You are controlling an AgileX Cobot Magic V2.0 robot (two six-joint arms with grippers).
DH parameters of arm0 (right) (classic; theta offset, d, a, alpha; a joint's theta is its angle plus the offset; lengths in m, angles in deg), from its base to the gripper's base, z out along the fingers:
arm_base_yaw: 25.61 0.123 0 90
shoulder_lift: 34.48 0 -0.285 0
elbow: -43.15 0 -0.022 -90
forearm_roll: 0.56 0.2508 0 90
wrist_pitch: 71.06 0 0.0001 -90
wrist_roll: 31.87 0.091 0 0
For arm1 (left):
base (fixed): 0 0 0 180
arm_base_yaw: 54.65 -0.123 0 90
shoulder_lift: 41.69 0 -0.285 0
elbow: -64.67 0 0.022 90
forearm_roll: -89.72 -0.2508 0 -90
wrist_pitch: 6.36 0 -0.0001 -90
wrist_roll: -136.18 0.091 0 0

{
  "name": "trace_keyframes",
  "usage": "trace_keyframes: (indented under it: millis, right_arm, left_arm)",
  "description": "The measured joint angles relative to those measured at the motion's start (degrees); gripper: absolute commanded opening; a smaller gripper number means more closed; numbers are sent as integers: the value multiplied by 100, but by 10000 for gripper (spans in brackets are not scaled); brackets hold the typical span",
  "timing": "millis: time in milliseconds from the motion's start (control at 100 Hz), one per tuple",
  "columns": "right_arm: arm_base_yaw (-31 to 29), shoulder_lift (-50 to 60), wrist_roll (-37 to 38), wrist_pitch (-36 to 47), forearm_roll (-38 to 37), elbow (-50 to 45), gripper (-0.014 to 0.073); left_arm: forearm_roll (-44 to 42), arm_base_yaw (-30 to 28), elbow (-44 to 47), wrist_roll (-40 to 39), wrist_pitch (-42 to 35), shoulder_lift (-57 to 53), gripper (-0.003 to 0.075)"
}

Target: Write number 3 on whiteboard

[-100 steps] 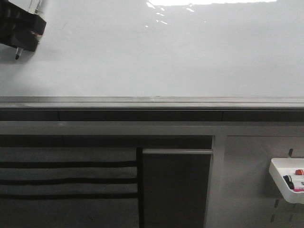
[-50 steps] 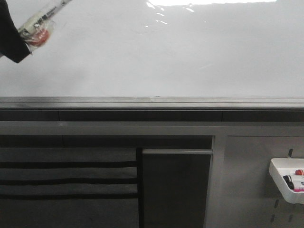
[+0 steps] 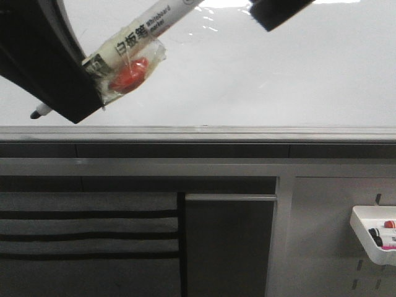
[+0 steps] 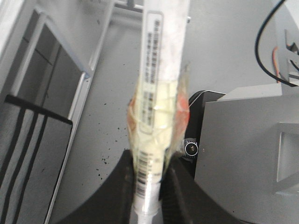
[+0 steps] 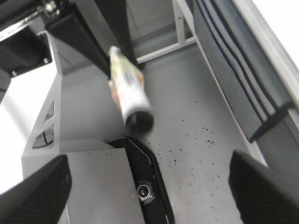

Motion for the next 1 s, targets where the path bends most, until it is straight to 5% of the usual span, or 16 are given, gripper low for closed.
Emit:
trace_keyframes:
  millis: [240,540,1000]
  right_arm:
    - [582,-558,-683,-33,3,481,426]
    - [938,-828,-1199,259,3,525,394]
    - [975,-828,-1277,329,-163,525,132]
  left_arm:
    - [-2,96,0,85,0,0,-18]
    - [-2,96,0,179,0,-4,-18]
    - [-2,96,0,256,0,-4,-18]
